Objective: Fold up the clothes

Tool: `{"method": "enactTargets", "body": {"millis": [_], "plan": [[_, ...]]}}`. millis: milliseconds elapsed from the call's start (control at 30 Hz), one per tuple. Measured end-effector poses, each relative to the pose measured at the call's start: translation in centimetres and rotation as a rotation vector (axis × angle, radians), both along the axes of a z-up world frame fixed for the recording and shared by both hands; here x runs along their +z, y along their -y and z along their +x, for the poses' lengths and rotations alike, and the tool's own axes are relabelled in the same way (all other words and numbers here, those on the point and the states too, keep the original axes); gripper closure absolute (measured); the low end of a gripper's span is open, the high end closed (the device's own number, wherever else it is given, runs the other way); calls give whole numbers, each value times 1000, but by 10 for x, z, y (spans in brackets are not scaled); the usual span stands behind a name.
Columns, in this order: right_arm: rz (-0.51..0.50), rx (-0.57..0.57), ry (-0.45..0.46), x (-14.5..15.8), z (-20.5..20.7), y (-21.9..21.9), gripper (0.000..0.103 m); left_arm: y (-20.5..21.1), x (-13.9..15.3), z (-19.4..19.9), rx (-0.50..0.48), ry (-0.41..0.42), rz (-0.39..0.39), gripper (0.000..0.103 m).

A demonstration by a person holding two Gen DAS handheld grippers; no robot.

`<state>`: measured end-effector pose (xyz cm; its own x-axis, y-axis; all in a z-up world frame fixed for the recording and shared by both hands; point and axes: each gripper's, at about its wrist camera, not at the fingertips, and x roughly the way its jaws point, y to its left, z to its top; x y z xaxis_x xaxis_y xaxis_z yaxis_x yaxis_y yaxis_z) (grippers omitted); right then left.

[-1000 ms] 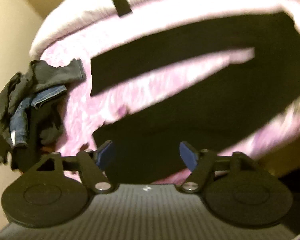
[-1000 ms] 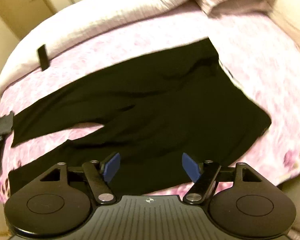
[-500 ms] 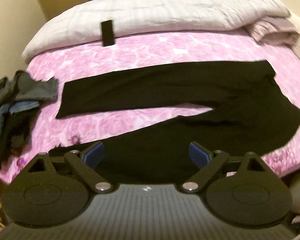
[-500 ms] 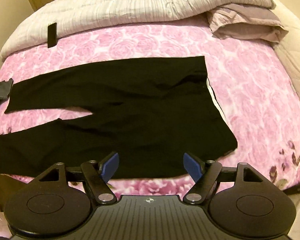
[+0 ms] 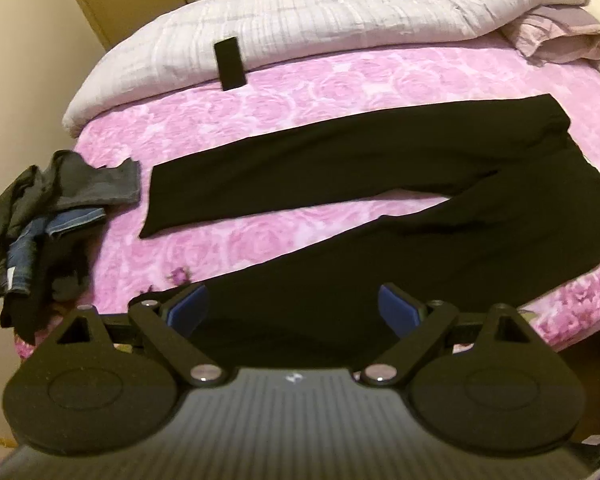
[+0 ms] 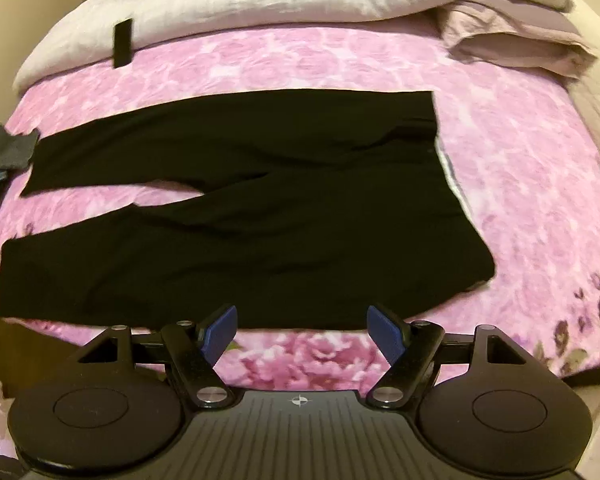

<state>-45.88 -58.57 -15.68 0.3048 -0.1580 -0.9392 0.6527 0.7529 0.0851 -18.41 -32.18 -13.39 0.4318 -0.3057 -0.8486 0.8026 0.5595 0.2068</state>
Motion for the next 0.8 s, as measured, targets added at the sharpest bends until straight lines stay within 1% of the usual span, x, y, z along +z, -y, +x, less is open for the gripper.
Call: {"method": "enactTargets", "body": {"millis": [167, 433, 667, 800], "plan": [[25, 79, 8, -8, 26, -20, 28, -23, 5, 9, 49, 15, 20, 13], [40, 206, 25, -16, 67, -54, 28, -72, 12, 24, 172, 34, 38, 13], [37, 270, 11, -23, 86, -66, 28, -105, 10, 30, 243, 31, 51, 13], [23, 290, 6, -27, 90, -67, 28, -115, 5, 32, 249, 32, 51, 13]]}}
